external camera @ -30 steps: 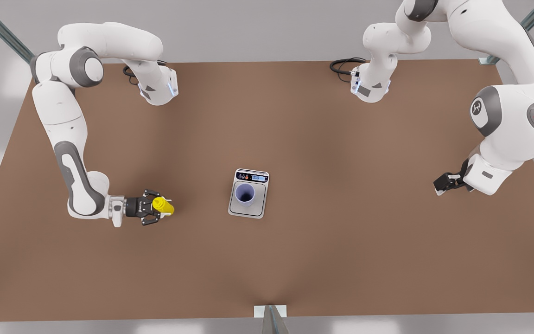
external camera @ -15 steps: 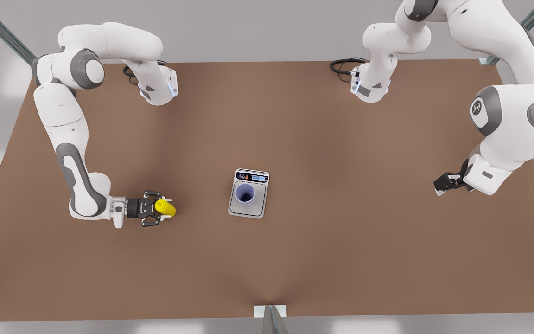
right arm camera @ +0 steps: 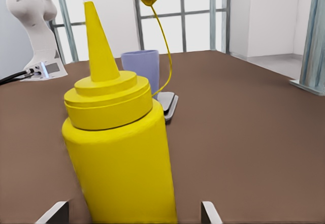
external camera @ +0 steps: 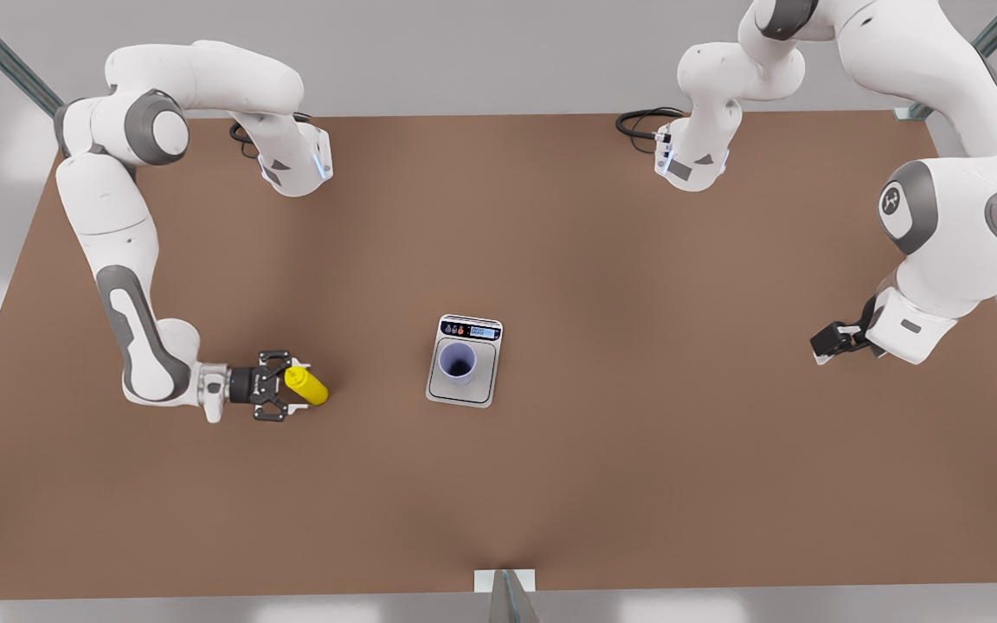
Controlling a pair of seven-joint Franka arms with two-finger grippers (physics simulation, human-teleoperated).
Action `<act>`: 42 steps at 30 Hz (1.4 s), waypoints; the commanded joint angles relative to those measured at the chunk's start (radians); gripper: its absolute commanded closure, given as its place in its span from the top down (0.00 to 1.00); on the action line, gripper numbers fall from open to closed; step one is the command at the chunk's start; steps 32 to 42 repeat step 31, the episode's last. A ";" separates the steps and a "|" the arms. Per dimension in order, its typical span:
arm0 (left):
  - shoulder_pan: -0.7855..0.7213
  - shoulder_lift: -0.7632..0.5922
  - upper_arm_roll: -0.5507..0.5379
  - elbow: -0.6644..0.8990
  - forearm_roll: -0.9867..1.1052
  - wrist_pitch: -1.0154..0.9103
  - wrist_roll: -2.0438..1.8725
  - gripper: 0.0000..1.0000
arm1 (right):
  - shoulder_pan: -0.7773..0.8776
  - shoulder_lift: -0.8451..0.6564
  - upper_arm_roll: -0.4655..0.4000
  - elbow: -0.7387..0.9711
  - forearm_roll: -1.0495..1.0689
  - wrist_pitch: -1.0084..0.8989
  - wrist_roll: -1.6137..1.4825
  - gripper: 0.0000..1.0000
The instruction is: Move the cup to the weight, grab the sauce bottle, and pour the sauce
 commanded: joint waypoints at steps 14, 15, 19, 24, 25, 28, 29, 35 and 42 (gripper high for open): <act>0.000 -0.009 0.005 0.008 -0.001 -0.014 0.002 1.00 | -0.189 -0.014 0.000 -0.002 -0.262 -0.037 0.073 1.00; 0.000 -0.008 0.005 0.008 0.000 -0.014 0.005 1.00 | -0.209 -0.017 0.000 0.041 -0.322 -0.052 0.115 1.00; 0.001 -0.002 0.005 0.008 0.000 -0.011 0.008 1.00 | -0.086 -0.115 0.008 0.351 -0.736 -0.173 1.085 1.00; 0.001 0.015 0.005 0.008 0.000 -0.009 -0.003 1.00 | 0.285 -0.363 -0.181 0.448 -1.023 -0.235 2.109 1.00; 0.001 0.015 0.005 0.008 0.000 -0.011 -0.006 1.00 | 0.438 -0.419 -0.329 0.440 -1.022 -0.242 2.169 1.00; 0.001 0.006 0.006 0.009 0.000 -0.012 0.003 1.00 | 0.498 -0.557 -0.377 0.339 -0.991 -0.230 2.256 1.00; 0.001 0.008 0.006 0.009 0.002 -0.012 0.002 1.00 | 0.498 -0.569 -0.377 0.327 -0.979 -0.229 2.259 1.00; 0.001 0.011 0.008 0.009 0.000 -0.012 -0.003 1.00 | 0.512 -0.589 -0.388 0.305 -0.977 -0.224 2.261 1.00; 0.001 0.011 0.008 0.009 0.000 -0.012 -0.003 1.00 | 0.512 -0.589 -0.388 0.305 -0.977 -0.224 2.261 1.00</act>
